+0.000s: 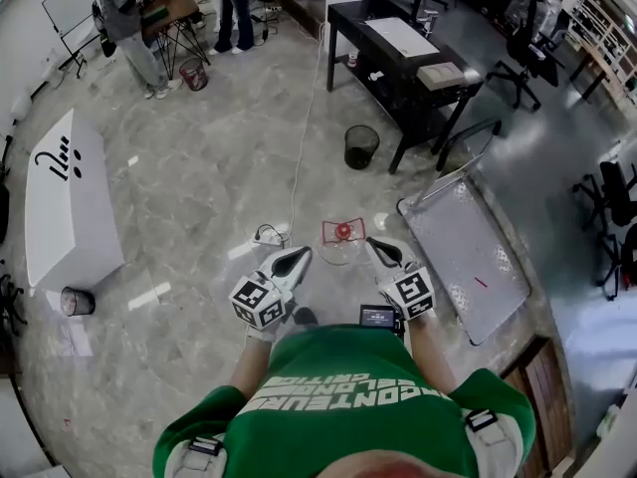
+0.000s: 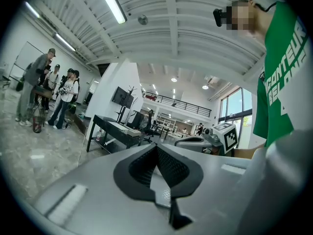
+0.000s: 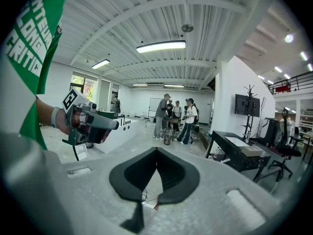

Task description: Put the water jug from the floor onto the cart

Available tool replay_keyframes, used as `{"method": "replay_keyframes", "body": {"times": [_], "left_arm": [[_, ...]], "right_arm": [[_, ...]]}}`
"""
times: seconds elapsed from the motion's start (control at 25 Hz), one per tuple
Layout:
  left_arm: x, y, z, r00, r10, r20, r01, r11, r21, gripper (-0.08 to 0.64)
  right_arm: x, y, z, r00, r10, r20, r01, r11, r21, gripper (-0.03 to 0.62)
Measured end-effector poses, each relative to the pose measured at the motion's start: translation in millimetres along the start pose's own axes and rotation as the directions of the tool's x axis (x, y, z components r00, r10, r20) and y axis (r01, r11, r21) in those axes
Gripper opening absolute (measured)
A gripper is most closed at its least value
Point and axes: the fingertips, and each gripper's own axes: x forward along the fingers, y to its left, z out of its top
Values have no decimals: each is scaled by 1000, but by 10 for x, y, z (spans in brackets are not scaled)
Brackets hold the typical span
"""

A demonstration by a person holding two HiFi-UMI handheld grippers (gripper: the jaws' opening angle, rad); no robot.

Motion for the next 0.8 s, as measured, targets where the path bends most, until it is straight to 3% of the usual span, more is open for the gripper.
{"method": "replay_keyframes", "body": {"times": [0.44,0.8], "left_arm": [[83,344,54,999,-37,-5,37,999,-26,14],[480,483,12,999,31,-22,-32,999,-28,14]], "right_arm": [[328,-43,125,1000,-13,-22,12,1000,-8,-6],[511,-435,-11,998,55,-15,-55,998,-9,-6]]}}
